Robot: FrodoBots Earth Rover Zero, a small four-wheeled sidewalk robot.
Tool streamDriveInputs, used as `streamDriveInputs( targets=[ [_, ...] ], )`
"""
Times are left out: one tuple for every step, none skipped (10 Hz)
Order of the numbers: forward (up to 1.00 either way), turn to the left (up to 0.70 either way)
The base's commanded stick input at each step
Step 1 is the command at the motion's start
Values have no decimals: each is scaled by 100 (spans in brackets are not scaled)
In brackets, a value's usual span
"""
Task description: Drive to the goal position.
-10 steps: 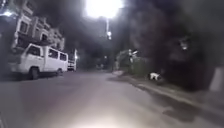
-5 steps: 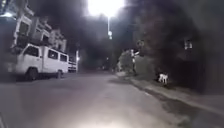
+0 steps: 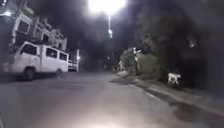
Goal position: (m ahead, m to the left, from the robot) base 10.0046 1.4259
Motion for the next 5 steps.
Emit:
streamDriveInputs(
  targets=[
    [70, -34],
    [70, -22],
    [70, 0],
    [70, -23],
    [70, -32]
  ],
)
